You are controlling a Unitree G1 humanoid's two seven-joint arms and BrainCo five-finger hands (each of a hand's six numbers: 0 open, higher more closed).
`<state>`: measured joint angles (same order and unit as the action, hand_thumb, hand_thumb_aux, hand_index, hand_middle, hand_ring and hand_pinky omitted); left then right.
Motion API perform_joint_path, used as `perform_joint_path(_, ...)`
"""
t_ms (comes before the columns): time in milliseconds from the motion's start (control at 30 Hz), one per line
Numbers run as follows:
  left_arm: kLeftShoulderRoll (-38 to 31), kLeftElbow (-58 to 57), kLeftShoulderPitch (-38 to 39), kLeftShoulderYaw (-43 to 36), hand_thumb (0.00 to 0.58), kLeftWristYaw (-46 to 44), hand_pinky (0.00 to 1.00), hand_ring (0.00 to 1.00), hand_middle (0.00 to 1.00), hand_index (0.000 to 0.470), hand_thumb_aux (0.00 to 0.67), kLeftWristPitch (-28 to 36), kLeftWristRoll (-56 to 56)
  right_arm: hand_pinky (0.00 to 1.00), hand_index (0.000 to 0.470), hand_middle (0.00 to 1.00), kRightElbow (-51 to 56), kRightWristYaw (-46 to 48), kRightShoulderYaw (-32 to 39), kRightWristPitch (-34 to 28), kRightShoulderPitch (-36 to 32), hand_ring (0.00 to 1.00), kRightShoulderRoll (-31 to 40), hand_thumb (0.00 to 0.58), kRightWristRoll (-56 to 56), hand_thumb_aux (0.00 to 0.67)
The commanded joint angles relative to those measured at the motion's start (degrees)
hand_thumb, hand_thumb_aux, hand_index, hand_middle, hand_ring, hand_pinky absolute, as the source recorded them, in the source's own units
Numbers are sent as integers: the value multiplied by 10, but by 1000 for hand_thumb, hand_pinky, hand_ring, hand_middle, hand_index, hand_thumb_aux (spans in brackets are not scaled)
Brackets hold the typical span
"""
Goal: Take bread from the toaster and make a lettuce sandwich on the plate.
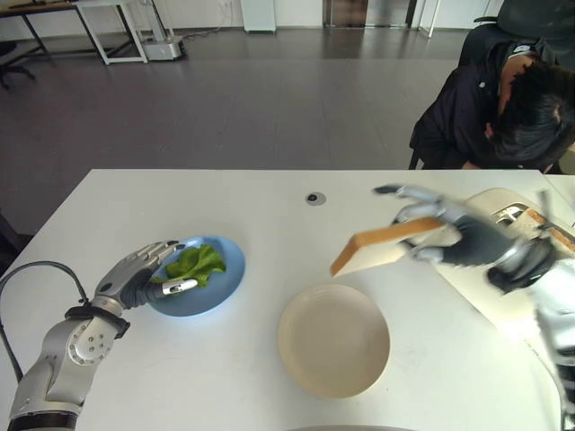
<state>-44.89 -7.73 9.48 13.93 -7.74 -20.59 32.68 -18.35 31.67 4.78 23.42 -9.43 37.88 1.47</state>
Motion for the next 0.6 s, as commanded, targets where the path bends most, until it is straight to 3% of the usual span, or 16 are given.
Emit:
perform_joint_path(33,-30,-37,7,-10,0,18,0,0,0,0,0,15,26,0,470,0,64,-36,69,140,16,0,-32,580,136,670)
perform_joint_path(200,-43,-67,-2,-27,0,41,0,0,0,0,0,23,40,0,470,0,162,-128,110,263,18,0,-71,580,283,670)
perform_joint_path(433,-52,-79,-19,-53,0,56,0,0,0,0,0,24,39,0,470,0,190,-221,106,321,8,0,-77,580,384,670)
perform_joint_path(467,-52,-79,-20,-55,0,57,0,0,0,0,0,24,38,0,455,0,192,-229,107,325,8,0,-77,579,391,649)
perform_joint_path(500,-53,-79,-21,-57,0,58,0,0,0,0,0,24,38,0,393,0,193,-237,108,328,8,0,-77,564,397,560)
perform_joint_path(533,-54,-80,-21,-59,0,59,0,0,0,0,0,24,37,0,334,0,195,-244,109,330,8,0,-75,531,408,476)
perform_joint_path(567,-54,-80,-22,-61,0,59,0,0,0,0,0,24,36,0,236,0,196,-249,109,331,7,0,-72,436,417,336)
perform_joint_path(600,-55,-81,-22,-63,0,60,0,0,0,0,0,24,35,0,26,0,196,-255,108,333,5,0,-69,62,426,37)
